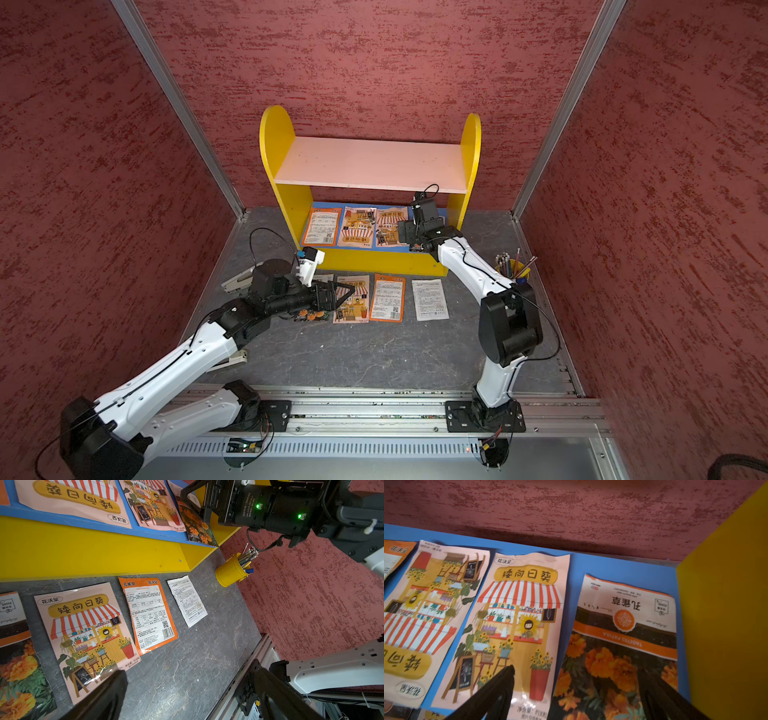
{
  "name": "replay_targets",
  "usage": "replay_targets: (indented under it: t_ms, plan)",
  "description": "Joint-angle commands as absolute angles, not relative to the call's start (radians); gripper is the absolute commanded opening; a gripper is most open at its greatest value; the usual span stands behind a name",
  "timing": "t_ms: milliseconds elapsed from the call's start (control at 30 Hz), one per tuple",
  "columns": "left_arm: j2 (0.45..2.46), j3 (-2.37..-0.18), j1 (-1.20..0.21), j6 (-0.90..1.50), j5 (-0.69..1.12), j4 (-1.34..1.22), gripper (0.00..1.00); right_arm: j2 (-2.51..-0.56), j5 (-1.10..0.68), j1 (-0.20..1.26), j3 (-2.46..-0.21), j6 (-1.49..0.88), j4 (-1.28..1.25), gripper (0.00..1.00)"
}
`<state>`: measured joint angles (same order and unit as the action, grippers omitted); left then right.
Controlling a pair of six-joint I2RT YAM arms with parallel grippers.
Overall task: Take the seed bag off the shelf
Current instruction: Pick up the seed packet from the shelf.
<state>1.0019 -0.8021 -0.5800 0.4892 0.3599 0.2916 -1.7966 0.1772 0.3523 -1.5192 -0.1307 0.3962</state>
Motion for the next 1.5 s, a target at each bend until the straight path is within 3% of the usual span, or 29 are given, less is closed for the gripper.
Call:
replay_targets:
  t_ms: [0,467,1067,1467]
  plan:
    - [0.989,-0.786,-0.586,0.483,0.348,0.285,1.0,-1.821,0.212,0.331,-1.555,-0.132,0.428,0.95]
    - [0.983,-0.769,-0.586,0.477,0.35,0.282,1.0,-1.839,0.182,0.287,-1.534,-0.101,0.445,0.94]
    - [0.991,-0.768,-0.586,0.482,0.362,0.259,1.0,-1.664,0.156,0.285,-1.308,-0.138,0.382,0.93]
    - [1.0,-0.79,-0.586,0.474,0.364,0.262,1.0,-1.518,0.105,0.293,-1.305,-0.16,0.411,0.93]
